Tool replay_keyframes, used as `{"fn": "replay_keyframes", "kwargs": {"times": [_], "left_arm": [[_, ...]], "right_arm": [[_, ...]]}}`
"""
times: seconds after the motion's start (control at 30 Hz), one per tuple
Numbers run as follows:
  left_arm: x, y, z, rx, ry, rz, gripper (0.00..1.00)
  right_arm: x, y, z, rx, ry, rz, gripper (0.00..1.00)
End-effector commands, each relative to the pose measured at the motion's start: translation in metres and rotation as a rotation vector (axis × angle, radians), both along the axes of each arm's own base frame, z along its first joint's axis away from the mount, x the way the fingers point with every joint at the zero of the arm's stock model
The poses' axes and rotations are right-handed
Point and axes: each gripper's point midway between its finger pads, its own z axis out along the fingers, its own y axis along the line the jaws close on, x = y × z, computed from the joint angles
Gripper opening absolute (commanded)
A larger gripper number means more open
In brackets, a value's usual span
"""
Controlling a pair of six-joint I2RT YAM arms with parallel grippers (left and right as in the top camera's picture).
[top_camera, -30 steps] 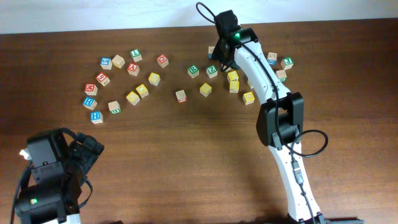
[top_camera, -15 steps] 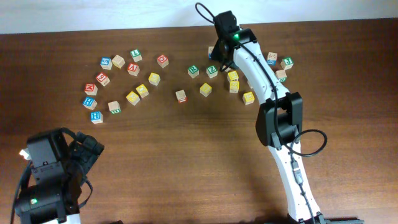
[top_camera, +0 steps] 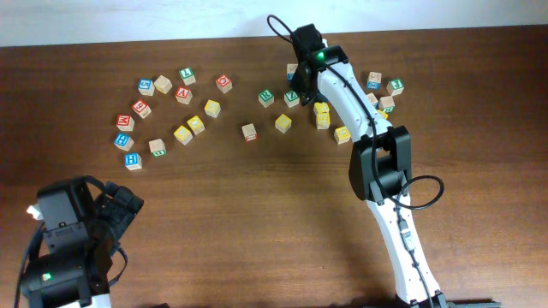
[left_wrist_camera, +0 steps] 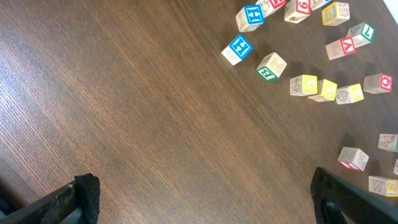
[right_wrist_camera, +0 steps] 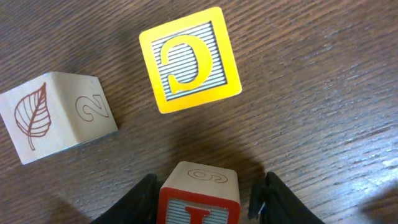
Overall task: Spell out ICRA
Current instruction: 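Lower the right gripper and grasp the red-lettered I block, then carry the I block toward the table center and lower it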
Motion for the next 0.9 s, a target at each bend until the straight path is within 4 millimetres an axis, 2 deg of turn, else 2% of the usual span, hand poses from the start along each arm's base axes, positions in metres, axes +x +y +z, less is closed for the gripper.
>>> {"fn": "replay_keyframes", "kwargs": {"times": [0.0,0.1,0.17,0.27,0.37,0.53,0.6,0.67,0.8,0.87], "left_arm": [[-0.001,0.0,0.001,-0.01,-0.006,0.009,0.99],[-0.001,0.0,0.001,-0.01,-0.006,0.009,0.99],[-0.001,0.0,0.001,-0.01,-0.006,0.009,0.99],[-0.001,0.0,0.001,-0.01,-0.006,0.009,0.99],[-0.001,0.0,0.001,-0.01,-0.006,0.009,0.99],[-0.001,0.0,0.001,-0.01,-0.006,0.009,0.99],[-0.001,0.0,0.001,-0.01,-0.006,0.009,0.99],[-0.001,0.0,0.001,-0.01,-0.006,0.009,0.99],[-0.001,0.0,0.001,-0.01,-0.006,0.009,0.99],[-0.001,0.0,0.001,-0.01,-0.006,0.009,0.99]], "right_arm": [[-0.005,0.004,-0.01,0.005,0.024,0.008,0.28],[-0.003,0.006,-0.006,0.017,0.019,0.012,0.18],[-0.003,0.008,0.005,0.025,0.013,0.019,0.1],[-0.001,0.01,0.032,0.029,-0.018,0.045,0.04],[-0.004,0.01,0.062,0.035,-0.04,0.066,0.04],[-0.019,0.032,0.104,0.12,-0.04,0.248,0.04],[-0.034,0.051,0.123,0.197,-0.036,0.4,0.04],[-0.065,0.062,0.138,0.275,0.037,0.491,0.04],[-0.122,0.058,0.132,0.262,0.242,0.583,0.04],[-0.133,0.058,0.132,0.257,0.281,0.599,0.04]]}}
